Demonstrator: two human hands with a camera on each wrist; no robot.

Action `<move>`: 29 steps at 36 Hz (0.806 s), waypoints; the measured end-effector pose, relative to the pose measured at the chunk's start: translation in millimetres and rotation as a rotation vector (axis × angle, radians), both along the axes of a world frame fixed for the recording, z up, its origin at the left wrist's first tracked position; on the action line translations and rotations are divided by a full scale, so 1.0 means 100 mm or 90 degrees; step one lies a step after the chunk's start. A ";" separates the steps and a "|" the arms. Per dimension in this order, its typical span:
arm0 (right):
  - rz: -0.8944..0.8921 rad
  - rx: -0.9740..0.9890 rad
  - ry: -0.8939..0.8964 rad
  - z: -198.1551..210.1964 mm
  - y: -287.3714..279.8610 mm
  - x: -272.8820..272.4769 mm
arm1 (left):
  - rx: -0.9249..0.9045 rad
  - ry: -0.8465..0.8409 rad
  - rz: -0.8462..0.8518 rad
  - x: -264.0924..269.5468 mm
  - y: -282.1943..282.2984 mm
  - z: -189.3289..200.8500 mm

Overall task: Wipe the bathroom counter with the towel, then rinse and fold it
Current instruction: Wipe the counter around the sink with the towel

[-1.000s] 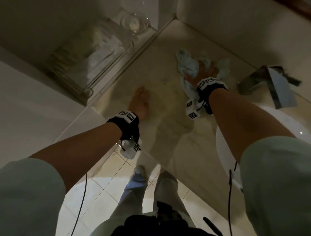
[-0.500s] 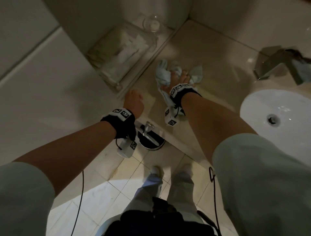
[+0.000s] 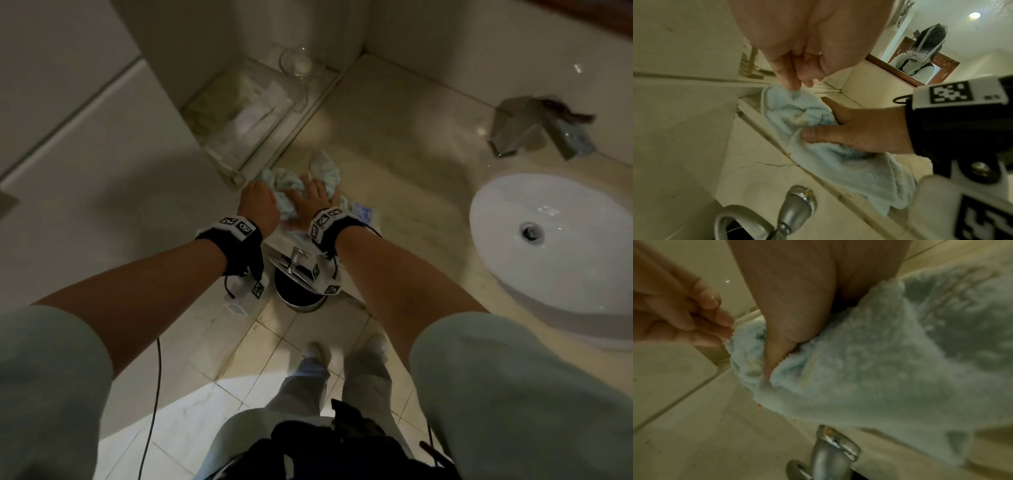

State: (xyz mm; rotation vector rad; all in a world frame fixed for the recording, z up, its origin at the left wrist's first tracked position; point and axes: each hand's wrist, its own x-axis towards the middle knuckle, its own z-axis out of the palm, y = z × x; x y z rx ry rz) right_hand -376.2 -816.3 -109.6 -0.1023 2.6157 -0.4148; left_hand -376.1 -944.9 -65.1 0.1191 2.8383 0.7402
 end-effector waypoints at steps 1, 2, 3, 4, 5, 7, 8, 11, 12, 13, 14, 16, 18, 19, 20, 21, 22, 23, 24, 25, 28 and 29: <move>0.012 0.007 -0.001 0.01 0.04 0.03 | 0.002 0.002 -0.001 -0.01 0.04 0.00; 0.022 0.012 -0.003 0.01 0.09 0.08 | 0.002 0.002 0.001 -0.01 0.08 0.01; 0.028 0.013 -0.005 0.01 0.15 0.13 | -0.003 0.004 -0.001 -0.01 0.13 0.01; 0.036 0.014 -0.004 0.00 0.20 0.18 | -0.013 0.000 -0.002 -0.01 0.17 0.00; 0.041 0.015 0.001 0.00 0.26 0.24 | -0.019 -0.008 -0.007 0.00 0.21 -0.01; 0.031 0.022 0.013 -0.01 0.42 0.39 | -0.027 -0.028 -0.036 0.03 0.35 -0.03; 0.019 0.027 0.014 -0.01 0.51 0.46 | -0.033 -0.039 -0.056 0.06 0.42 -0.04; -0.018 0.042 0.009 0.00 0.78 0.69 | -0.042 -0.067 -0.116 0.15 0.65 -0.07; -0.032 0.041 0.006 0.01 0.88 0.77 | -0.045 -0.077 -0.138 0.19 0.74 -0.07; -0.044 0.037 0.004 0.02 0.97 0.84 | -0.047 -0.087 -0.155 0.21 0.81 -0.08; -0.060 0.035 0.004 0.03 1.07 0.92 | -0.048 -0.094 -0.171 0.24 0.89 -0.08; -0.106 0.039 0.011 0.05 1.25 1.10 | -0.044 -0.101 -0.198 0.31 1.08 -0.07; -0.157 0.040 0.014 0.04 1.42 1.28 | -0.046 -0.100 -0.226 0.39 1.25 -0.05; -0.178 0.038 0.011 0.03 1.49 1.35 | -0.043 -0.092 -0.237 0.42 1.32 -0.07; -0.197 0.037 0.008 0.01 1.56 1.42 | -0.043 -0.088 -0.244 0.45 1.39 -0.08; -0.218 0.035 0.006 0.00 1.63 1.51 | -0.036 -0.085 -0.260 0.48 1.48 -0.10; -0.240 0.034 0.006 -0.02 1.69 1.59 | -0.032 -0.087 -0.276 0.52 1.55 -0.10; -0.260 0.035 0.010 -0.02 1.76 1.67 | -0.030 -0.087 -0.294 0.56 1.63 -0.11; -0.276 0.036 0.014 -0.03 1.81 1.75 | -0.031 -0.092 -0.304 0.59 1.69 -0.13; -0.290 0.039 0.021 -0.04 1.86 1.83 | -0.032 -0.092 -0.316 0.61 1.75 -0.15; -0.336 0.052 0.033 -0.08 2.00 2.09 | -0.043 -0.089 -0.333 0.66 1.93 -0.18; -0.351 0.059 0.036 -0.09 2.05 2.16 | -0.044 -0.085 -0.338 0.67 1.98 -0.19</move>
